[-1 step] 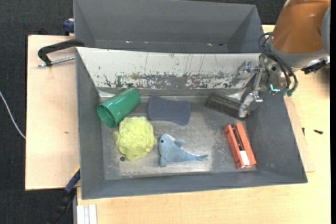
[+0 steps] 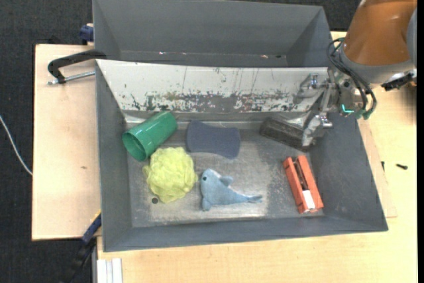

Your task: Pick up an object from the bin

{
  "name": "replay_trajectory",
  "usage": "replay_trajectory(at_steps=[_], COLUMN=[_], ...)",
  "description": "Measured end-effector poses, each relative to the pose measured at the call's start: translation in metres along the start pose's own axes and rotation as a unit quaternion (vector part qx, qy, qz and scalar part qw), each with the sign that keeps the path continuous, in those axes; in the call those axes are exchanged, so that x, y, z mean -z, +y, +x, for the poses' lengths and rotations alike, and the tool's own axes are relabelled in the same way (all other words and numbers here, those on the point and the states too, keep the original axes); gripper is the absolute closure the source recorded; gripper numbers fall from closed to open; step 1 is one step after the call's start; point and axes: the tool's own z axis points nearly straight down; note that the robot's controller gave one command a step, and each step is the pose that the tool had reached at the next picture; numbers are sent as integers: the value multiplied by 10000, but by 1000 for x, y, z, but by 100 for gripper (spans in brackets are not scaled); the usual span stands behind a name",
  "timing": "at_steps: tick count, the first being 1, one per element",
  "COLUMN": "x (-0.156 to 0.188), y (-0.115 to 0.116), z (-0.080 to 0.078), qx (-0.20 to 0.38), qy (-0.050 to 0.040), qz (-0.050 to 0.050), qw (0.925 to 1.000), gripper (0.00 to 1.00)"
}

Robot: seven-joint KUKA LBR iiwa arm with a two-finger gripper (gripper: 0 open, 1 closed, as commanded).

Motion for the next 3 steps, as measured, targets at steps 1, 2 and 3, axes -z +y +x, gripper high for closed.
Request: replay_trajectory(at_steps=[1, 2, 3], x=[-94, -97, -97], y=[-35, -40, -40], z=[59, 54, 54], qx=[752, 745, 745], qy=[-191, -343, -339], qz=[-20, 69, 72], qw=[9970, 9966, 9966], gripper=[100, 0, 0])
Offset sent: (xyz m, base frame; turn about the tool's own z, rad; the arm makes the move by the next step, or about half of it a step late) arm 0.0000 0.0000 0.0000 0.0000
